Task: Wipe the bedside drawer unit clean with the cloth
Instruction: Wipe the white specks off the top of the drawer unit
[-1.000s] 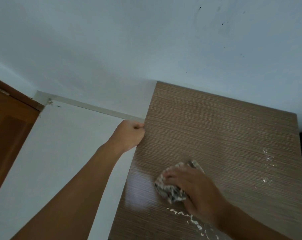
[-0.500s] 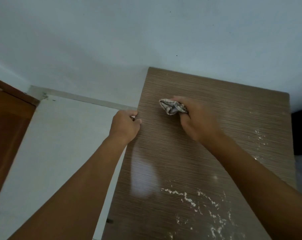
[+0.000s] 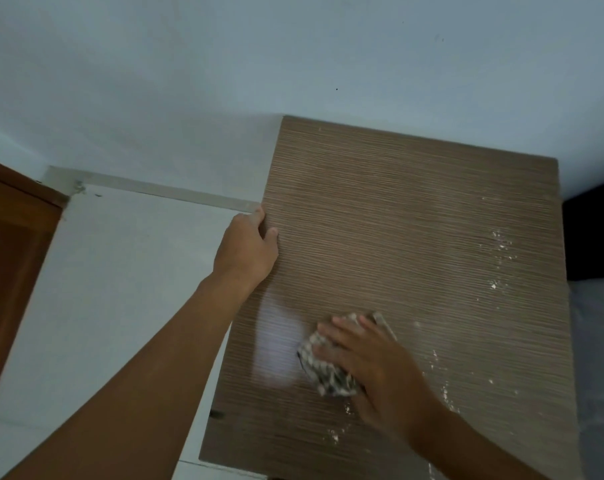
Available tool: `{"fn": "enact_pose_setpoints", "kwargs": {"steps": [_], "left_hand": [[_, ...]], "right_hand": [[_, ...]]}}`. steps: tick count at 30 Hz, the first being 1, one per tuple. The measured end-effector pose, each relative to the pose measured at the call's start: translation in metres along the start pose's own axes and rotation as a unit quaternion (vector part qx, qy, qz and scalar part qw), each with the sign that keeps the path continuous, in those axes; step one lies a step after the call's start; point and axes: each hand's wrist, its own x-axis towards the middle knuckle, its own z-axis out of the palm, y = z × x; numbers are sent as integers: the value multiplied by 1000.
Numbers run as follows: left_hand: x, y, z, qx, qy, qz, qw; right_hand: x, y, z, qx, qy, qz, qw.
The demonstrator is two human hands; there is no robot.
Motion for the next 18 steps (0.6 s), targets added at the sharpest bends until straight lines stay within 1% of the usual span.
{"fn": "enact_pose_setpoints", "kwargs": {"steps": [2,4,6,9,11,13,14,16,18], "left_hand": [[-10,3,6,67,15,26,997],[-22,11,14,114,18,85,990],[-33,21,26,149,-15,146,978],[-43,39,48,184,-75,195,960],[-47,54,61,195,-105,206,953],[-49,70,72,214,-127,205,946],[-49,78,76,226,-135,202,943],[-48,93,84,249,-145,196,937],[-45,106,90,272,-151,186,932]], "right_hand": [[-24,-7,5,9,-1,-2,1000],[-38,-13,3,30,18,16,999],[-46,-19,-9,67,70,58,994],[-49,-24,-43,146,182,156,960],[-50,-20,-70,195,237,202,930],[-50,-9,-97,250,292,239,892],[-49,-1,-111,253,323,255,876],[-47,16,-139,214,363,282,862],[-45,42,-164,173,374,310,857]]}}
